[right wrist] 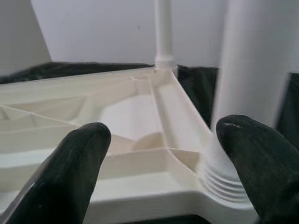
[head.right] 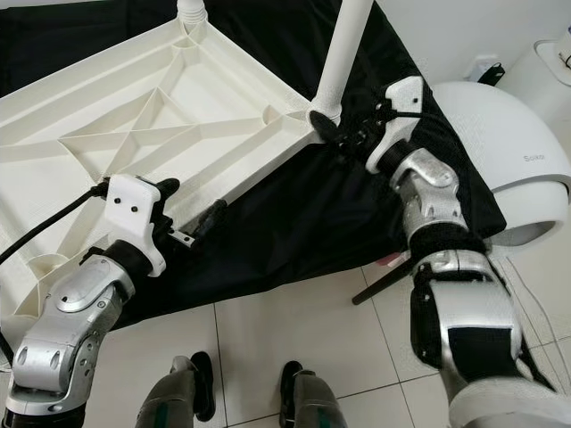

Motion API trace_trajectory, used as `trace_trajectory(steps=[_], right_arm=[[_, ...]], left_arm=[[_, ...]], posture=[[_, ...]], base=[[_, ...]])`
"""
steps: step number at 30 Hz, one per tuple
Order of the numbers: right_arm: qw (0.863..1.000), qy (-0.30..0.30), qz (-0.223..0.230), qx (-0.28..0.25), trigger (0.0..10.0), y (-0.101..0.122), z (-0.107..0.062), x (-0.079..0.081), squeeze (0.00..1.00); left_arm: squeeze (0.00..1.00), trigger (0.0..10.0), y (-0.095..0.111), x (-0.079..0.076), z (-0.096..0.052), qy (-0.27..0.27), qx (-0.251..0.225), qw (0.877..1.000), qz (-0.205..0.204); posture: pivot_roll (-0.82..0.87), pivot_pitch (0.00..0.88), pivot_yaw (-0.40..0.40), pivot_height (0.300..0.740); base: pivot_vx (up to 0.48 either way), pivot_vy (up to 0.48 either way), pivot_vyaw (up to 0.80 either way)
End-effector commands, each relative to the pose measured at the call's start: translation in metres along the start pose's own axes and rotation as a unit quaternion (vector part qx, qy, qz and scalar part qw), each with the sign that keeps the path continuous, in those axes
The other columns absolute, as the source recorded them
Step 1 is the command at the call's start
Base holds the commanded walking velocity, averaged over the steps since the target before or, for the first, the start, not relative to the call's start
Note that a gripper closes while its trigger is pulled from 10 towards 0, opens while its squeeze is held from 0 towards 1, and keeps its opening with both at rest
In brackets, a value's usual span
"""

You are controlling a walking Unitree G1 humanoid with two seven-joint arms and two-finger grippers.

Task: Building children table

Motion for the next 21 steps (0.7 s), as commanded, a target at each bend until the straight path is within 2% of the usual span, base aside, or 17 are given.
trace_trajectory(steps=[1, 8, 13, 15, 17, 19, 21], right_arm=[[1.000, -0.002, 0.009, -0.026, 10.0, 0.005, -0.002, 0.008, 0.00], [0.998, -0.042, 0.008, -0.050, 10.0, 0.009, -0.013, 0.026, 0.00], [0.998, -0.047, 0.006, -0.050, 10.0, 0.010, -0.016, 0.029, 0.00], [0.997, -0.062, 0.022, -0.048, 10.0, 0.010, -0.031, 0.040, 0.00], [0.997, -0.062, 0.022, -0.048, 10.0, 0.010, -0.031, 0.040, 0.00], [0.996, -0.073, 0.032, -0.040, 10.0, 0.012, -0.043, 0.048, 0.00], [0.996, -0.077, 0.034, -0.036, 10.0, 0.012, -0.047, 0.050, 0.00]], left_arm=[[0.00, 10.0, 0.001, -0.001, -0.002, -0.020, 0.001, 1.000, 0.004], [0.00, 10.0, 0.006, 0.008, -0.002, -0.050, 0.008, 0.998, 0.040], [0.00, 10.0, 0.006, 0.008, -0.002, -0.056, 0.009, 0.997, 0.043], [0.00, 10.0, 0.004, 0.004, -0.003, -0.095, 0.022, 0.993, 0.063], [0.00, 10.0, 0.004, 0.004, -0.003, -0.095, 0.022, 0.993, 0.063], [0.00, 10.0, 0.002, 0.002, -0.004, -0.123, 0.032, 0.989, 0.077], [0.00, 10.0, 0.001, 0.002, -0.004, -0.129, 0.033, 0.988, 0.080]], posture=[[0.07, 0.260, -0.052, 0.740], [0.05, 0.253, -0.044, 0.740], [0.05, 0.253, -0.044, 0.740], [0.04, 0.222, -0.035, 0.740], [0.04, 0.222, -0.035, 0.740], [0.03, 0.205, -0.031, 0.740], [0.03, 0.205, -0.031, 0.740]], base=[[0.000, 0.000, 0.00], [0.000, 0.000, 0.00], [0.000, 0.000, 0.00], [0.000, 0.000, 0.00], [0.000, 0.000, 0.00], [0.000, 0.000, 0.00], [0.000, 0.000, 0.00]])
Point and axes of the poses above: a point about 5 cm out from each wrist's last joint towards the gripper, its own z axis pointing out of the wrist towards the gripper, its own y axis along the axis of the wrist's last joint, x = y × z, the point moved 1 cm from there along z, pointing out of the wrist towards the gripper, and after that the axes turned 12 degrees about -z, right-handed, at the moved point
